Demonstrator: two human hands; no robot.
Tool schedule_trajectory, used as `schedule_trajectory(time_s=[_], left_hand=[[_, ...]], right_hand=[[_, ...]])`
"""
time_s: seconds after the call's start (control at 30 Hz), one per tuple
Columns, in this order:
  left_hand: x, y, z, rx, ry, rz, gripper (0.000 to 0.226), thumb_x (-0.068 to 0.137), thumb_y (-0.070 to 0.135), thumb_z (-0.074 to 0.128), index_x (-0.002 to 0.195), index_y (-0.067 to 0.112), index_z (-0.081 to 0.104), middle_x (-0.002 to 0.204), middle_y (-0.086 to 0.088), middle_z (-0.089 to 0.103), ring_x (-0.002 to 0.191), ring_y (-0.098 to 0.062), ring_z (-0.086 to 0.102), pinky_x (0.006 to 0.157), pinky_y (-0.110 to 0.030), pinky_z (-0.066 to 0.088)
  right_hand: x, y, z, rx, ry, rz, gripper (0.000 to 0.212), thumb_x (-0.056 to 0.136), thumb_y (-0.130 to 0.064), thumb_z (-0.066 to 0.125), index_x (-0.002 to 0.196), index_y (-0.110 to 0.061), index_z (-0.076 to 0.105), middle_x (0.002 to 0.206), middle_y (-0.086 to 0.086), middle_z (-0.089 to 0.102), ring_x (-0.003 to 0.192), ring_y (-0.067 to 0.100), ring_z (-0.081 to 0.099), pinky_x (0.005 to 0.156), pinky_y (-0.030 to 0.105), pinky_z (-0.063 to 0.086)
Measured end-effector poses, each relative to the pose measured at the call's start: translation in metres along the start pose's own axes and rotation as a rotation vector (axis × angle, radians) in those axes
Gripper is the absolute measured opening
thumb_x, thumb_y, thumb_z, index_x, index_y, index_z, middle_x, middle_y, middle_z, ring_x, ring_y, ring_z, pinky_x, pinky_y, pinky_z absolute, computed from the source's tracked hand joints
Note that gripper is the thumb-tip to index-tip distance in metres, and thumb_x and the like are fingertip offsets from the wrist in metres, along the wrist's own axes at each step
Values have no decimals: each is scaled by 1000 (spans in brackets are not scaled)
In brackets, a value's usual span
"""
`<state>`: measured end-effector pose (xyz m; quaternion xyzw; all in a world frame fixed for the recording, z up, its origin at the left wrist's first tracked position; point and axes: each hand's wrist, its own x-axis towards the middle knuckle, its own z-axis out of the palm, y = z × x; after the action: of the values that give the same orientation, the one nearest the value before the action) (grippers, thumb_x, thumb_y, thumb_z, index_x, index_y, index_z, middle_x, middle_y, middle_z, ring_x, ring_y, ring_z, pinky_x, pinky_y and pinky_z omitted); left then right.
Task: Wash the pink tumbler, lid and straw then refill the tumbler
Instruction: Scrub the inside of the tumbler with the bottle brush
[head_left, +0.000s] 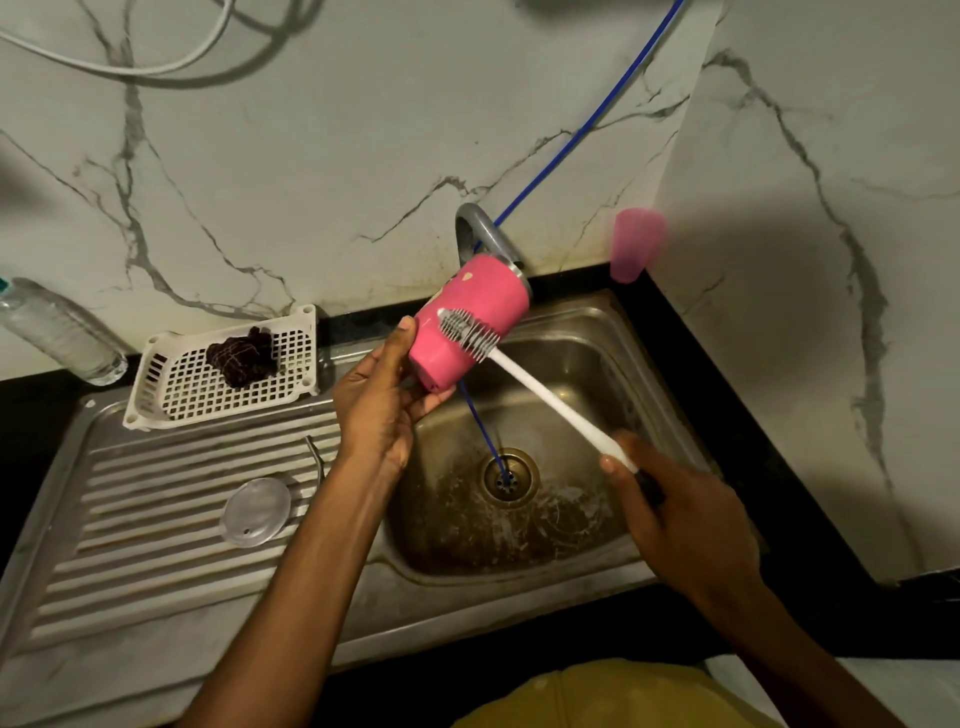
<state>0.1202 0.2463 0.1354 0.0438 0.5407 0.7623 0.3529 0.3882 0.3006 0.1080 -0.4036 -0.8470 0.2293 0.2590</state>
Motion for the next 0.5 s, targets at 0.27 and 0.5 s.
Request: schedule_trajectory(time_s=[0.27, 0.5], left_hand=[[0, -8, -3, 0, -5, -24, 12, 88, 25, 75, 93, 15, 68, 82, -2, 78, 80, -22, 76, 76, -47, 62], [3, -8, -13, -82, 1, -127, 22, 90, 33, 70, 104, 17, 64, 100, -10, 72, 76, -20, 76, 72, -41, 64]], right_hand=[[15, 1, -2, 62, 40, 171, 42, 95, -56, 46, 123, -33, 67, 52, -12, 55, 54, -2, 58, 53, 23, 47], [-5, -4, 4, 48, -59, -7, 35, 100, -57, 44, 122, -39, 65, 56, -18, 55, 49, 2, 57, 44, 20, 45]])
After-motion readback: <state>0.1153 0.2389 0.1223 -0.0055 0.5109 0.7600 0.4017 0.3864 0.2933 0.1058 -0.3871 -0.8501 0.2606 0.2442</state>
